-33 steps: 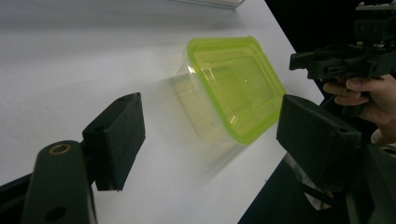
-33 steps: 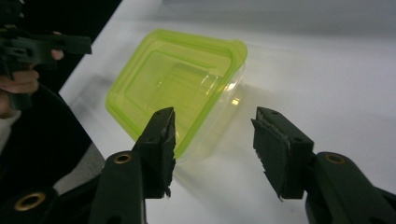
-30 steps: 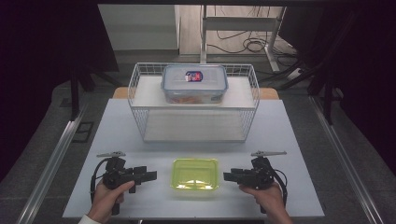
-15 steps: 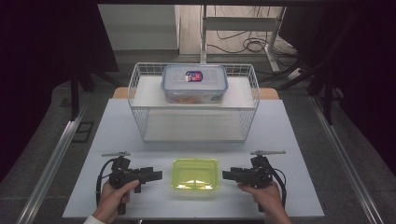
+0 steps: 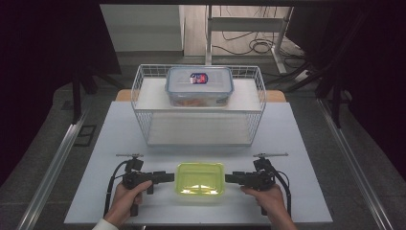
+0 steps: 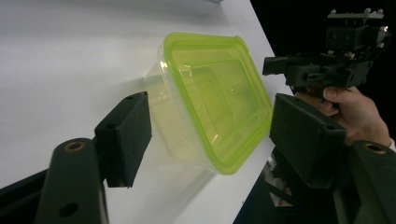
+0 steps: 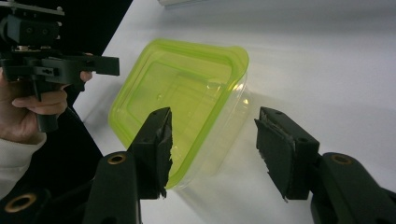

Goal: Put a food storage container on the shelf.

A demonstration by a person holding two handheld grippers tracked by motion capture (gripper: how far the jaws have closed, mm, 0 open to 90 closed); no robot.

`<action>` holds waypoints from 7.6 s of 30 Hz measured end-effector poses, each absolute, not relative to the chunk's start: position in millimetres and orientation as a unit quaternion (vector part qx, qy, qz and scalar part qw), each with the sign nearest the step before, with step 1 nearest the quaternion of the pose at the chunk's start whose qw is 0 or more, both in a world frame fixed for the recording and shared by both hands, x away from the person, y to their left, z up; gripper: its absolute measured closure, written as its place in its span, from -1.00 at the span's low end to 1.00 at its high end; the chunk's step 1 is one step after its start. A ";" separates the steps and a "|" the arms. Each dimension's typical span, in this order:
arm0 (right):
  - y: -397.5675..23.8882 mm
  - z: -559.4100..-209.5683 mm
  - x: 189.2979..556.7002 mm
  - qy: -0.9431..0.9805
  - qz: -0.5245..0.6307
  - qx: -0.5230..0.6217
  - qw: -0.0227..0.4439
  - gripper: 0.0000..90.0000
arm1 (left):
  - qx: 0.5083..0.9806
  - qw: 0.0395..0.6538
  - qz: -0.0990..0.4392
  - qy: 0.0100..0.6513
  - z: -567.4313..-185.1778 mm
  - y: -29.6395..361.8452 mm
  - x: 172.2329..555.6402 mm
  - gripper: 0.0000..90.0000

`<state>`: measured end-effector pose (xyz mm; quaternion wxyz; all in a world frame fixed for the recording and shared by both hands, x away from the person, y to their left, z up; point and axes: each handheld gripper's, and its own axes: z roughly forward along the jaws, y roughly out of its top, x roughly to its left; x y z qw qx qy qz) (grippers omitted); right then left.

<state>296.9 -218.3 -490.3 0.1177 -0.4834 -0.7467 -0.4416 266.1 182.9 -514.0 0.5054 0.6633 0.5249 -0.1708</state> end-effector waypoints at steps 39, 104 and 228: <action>-208.8 -515.0 305.8 -0.699 -0.446 -0.516 0.214 0.76 | 0.658 0.481 -0.234 0.530 -531.3 165.2 276.0 0.74; -206.7 -396.1 316.0 -0.725 -0.536 -0.413 0.128 0.80 | 0.678 0.546 -0.150 0.469 -411.9 173.5 289.4 0.80; -180.0 -273.5 489.5 -0.652 -0.588 -0.468 0.099 0.18 | 0.609 0.589 -0.107 0.520 -279.5 196.9 459.0 -0.18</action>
